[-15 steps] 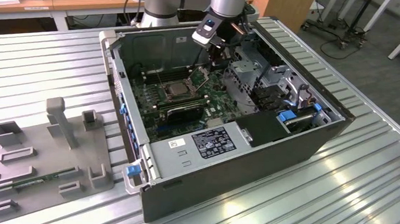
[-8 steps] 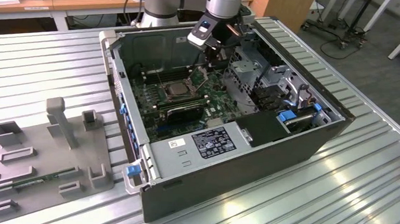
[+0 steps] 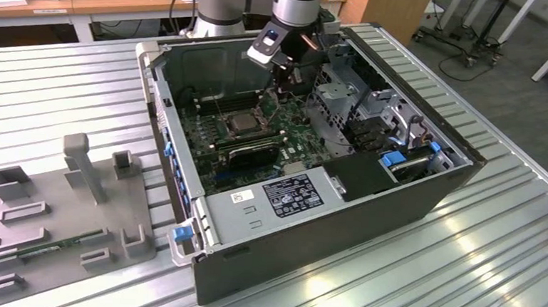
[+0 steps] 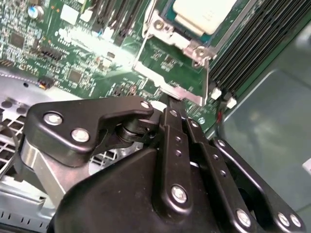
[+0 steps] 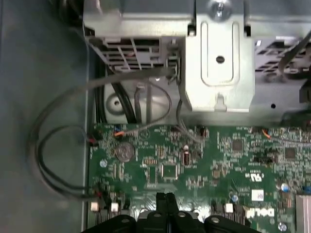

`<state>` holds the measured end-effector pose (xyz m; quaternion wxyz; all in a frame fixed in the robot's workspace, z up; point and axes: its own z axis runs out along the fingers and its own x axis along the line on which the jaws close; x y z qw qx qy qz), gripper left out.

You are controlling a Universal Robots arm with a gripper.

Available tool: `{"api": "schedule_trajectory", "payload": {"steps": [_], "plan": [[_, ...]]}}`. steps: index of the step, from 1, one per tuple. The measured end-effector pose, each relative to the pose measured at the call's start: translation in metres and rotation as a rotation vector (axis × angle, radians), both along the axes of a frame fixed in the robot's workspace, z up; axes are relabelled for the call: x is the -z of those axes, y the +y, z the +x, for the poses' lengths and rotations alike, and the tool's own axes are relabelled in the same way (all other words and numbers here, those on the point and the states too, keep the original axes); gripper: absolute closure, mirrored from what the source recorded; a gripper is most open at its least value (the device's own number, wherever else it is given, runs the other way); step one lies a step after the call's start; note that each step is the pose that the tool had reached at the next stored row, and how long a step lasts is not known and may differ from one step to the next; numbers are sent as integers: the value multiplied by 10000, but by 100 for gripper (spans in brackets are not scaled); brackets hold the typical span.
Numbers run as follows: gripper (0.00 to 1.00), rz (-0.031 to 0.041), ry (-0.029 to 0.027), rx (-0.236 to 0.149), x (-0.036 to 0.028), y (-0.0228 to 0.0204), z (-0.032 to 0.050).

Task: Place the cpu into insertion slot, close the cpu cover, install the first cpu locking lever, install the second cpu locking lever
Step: 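Close the cpu cover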

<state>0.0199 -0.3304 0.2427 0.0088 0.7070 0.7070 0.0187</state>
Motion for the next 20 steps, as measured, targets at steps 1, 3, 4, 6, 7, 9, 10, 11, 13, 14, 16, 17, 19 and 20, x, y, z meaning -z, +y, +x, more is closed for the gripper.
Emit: {"api": "schedule_trajectory", "payload": {"steps": [1,3,4,6,7,9,10,11,13,14,16,17,19,20], "plan": [[89,1,-2,-10,6,4,-20],[89,9,-6,-28,24,14,-67],[89,9,-8,-34,31,19,-92],[89,9,-11,-41,45,28,-153],[89,9,-14,-42,51,32,-185],[89,8,-16,-43,62,38,-250],[89,9,-18,-43,67,41,-283],[89,8,-20,-43,73,46,-319],[89,8,-21,-45,77,51,-361],[89,8,-21,-45,78,52,-365],[89,8,-21,-46,78,52,-365],[89,9,-21,-46,78,52,-365],[89,8,-21,-45,78,52,-366],[89,8,-21,-45,78,52,-366]]}}
